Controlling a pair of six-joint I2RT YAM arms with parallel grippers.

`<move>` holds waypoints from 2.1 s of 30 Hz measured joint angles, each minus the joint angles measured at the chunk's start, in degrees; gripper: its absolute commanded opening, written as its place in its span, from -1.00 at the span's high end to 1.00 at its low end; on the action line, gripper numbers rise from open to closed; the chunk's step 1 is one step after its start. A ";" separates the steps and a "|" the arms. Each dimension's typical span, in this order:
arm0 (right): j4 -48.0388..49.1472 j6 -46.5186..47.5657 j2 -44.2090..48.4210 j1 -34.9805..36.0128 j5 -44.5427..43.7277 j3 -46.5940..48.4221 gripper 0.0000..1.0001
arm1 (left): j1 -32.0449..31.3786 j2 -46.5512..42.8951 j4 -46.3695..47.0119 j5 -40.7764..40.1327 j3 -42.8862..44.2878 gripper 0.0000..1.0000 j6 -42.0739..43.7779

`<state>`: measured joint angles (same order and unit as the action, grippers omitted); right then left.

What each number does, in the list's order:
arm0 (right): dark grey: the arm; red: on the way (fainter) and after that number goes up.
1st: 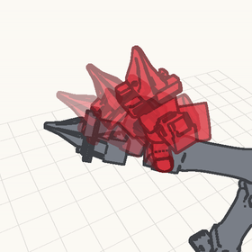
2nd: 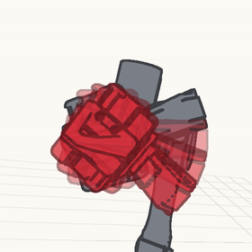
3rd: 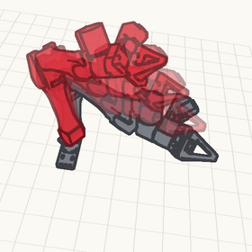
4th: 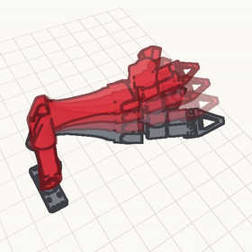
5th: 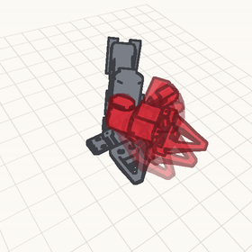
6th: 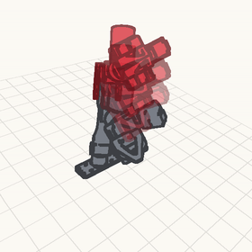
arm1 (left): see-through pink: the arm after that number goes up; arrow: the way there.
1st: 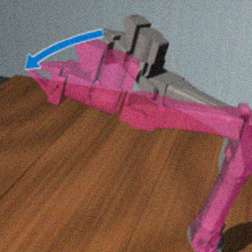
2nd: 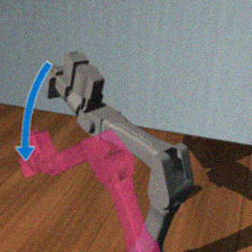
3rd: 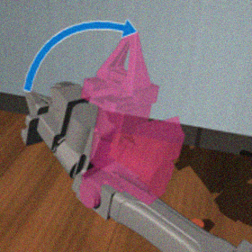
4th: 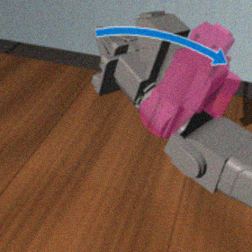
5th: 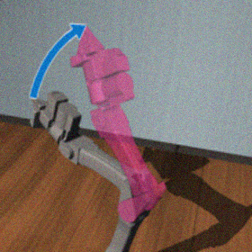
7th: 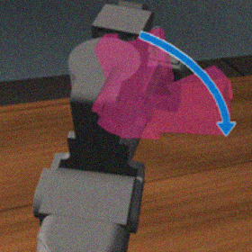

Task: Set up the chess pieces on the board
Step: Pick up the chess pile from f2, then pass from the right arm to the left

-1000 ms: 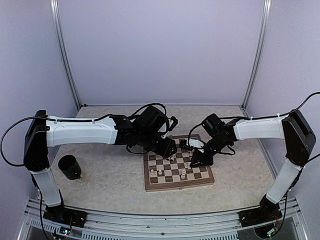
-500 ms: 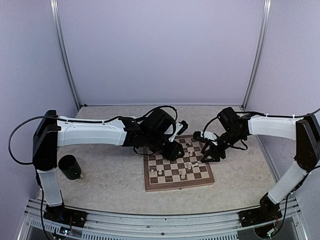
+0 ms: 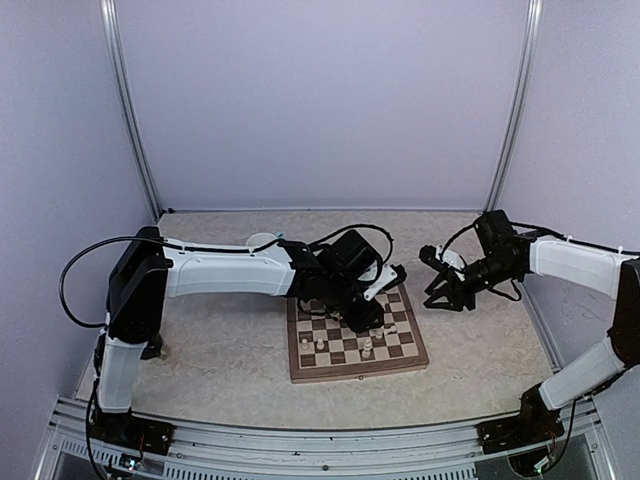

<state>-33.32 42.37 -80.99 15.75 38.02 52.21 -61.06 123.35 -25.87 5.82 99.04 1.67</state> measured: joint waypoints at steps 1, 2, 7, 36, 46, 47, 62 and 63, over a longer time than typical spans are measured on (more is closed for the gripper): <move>0.42 0.04 0.35 -0.46 0.20 -0.13 0.26 | -0.09 0.37 -0.57 0.04 0.02 0.18 0.61; 0.90 0.07 0.70 -0.87 0.39 -0.37 0.26 | -0.13 0.61 -0.90 0.15 0.02 0.17 1.16; 1.79 0.15 1.07 -1.64 1.05 -0.90 0.27 | -0.57 2.08 -2.40 0.17 0.94 0.16 3.50; 1.97 -6.32 -0.55 -2.12 3.72 1.77 0.21 | -1.14 0.74 0.61 1.25 -0.87 1.00 6.58; -2.93 -15.47 -9.92 -5.49 22.12 12.04 -0.06 | -2.49 -14.25 9.68 0.74 -5.92 1.00 7.19; -3.98 -15.54 -10.67 -5.49 23.96 12.09 -0.07 | -2.75 -14.60 10.29 0.59 -5.92 1.00 7.26; -27.91 2.21 -18.86 -4.90 41.18 17.46 -0.01 | -4.33 -13.97 10.40 -0.48 -6.73 1.00 7.63; -28.57 2.80 -18.88 -4.76 41.51 17.46 0.01 | -4.35 -13.79 10.32 -0.48 -6.62 1.00 7.63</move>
<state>-61.89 45.17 -99.88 10.98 79.53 69.67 -65.41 109.56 -15.55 5.34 92.42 9.30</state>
